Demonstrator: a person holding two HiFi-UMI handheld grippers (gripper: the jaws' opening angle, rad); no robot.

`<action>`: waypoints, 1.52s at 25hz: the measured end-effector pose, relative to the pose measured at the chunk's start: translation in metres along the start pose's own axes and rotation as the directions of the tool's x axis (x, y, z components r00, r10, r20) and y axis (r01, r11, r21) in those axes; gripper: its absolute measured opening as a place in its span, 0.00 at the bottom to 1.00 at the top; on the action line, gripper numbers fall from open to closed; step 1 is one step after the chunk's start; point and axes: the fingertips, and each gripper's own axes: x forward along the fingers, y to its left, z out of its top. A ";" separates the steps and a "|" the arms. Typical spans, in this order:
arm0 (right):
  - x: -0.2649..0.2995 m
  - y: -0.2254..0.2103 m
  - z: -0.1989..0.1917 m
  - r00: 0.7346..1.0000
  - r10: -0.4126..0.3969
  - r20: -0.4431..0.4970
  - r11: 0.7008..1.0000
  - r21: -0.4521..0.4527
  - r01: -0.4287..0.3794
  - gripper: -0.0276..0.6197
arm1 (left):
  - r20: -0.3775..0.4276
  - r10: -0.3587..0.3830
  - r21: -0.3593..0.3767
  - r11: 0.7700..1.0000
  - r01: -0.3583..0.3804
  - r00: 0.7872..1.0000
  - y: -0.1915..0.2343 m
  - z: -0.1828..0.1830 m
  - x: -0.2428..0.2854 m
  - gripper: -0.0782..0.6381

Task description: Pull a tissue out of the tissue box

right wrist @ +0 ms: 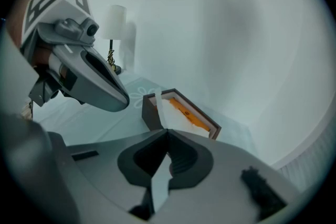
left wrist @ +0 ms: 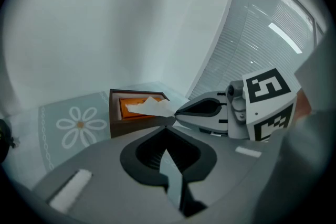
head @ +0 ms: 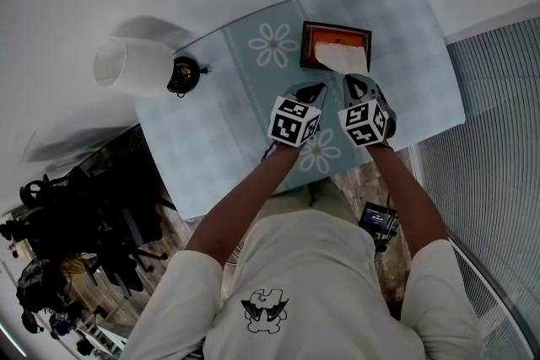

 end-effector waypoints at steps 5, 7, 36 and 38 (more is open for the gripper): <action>-0.019 0.000 0.005 1.000 -0.008 0.018 0.999 0.037 0.007 0.06 | 0.001 -0.004 -0.005 1.000 0.004 1.000 -0.006 0.000 -0.005 0.12; -0.027 -0.001 0.005 1.000 -0.015 0.024 0.999 0.049 0.014 0.06 | 0.006 -0.008 0.005 1.000 0.007 1.000 -0.011 0.002 -0.009 0.12; -0.201 0.058 0.036 0.957 -0.031 0.288 0.875 0.470 -0.113 0.06 | 0.127 -0.062 0.210 0.977 0.035 0.990 -0.110 0.002 -0.139 0.12; -0.208 0.065 0.033 0.954 -0.024 0.300 0.870 0.476 -0.128 0.06 | 0.129 -0.068 0.218 0.975 0.039 0.989 -0.116 -0.001 -0.143 0.12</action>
